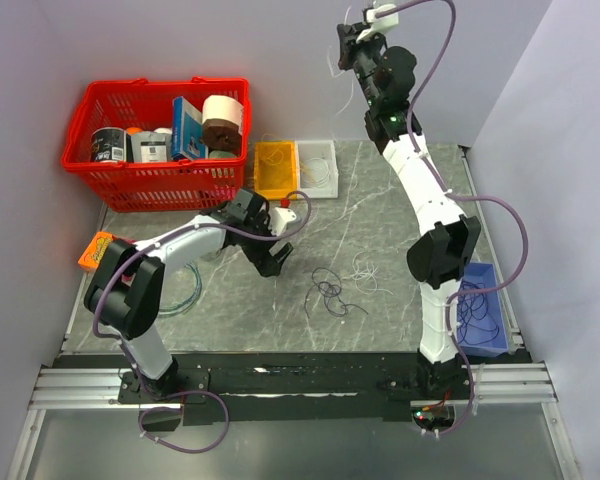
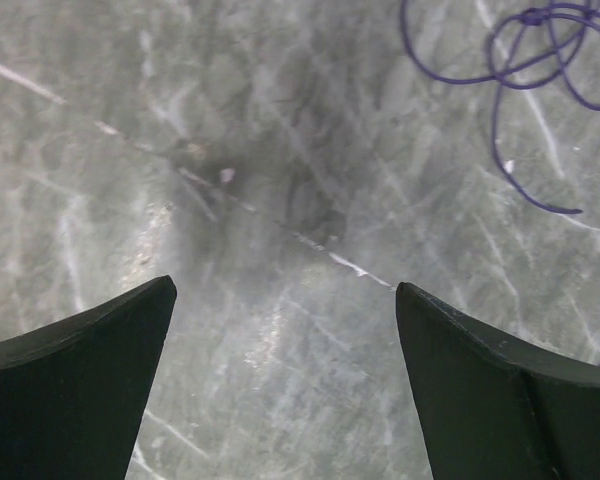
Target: Untangle the cables
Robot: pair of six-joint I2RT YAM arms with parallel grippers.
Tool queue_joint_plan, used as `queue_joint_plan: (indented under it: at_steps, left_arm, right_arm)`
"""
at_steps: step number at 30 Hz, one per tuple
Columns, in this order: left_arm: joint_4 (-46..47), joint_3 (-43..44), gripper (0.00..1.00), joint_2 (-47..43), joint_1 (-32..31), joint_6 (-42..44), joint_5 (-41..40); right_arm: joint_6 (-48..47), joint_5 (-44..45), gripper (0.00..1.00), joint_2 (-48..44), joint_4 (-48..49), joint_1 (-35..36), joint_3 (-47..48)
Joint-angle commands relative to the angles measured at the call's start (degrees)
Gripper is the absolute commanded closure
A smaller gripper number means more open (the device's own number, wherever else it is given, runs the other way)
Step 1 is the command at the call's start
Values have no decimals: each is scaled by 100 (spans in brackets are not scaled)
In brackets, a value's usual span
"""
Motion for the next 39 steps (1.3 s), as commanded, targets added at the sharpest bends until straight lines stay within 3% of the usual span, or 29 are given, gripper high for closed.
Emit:
queue_joint_plan:
  at_steps: [1,24,39]
  left_arm:
    - [116,-58,2,-112,195,-22,76]
    - [98,-129,2,-33,354,-39,287]
    - [81,-129,3,-33,362,-39,278]
  right_arm:
    - [-91,-23,100,34,122,-11,270]
    - [-372,-243,100,-54,658,-2,920]
    - [-294,-260,100,113,553,-28,622]
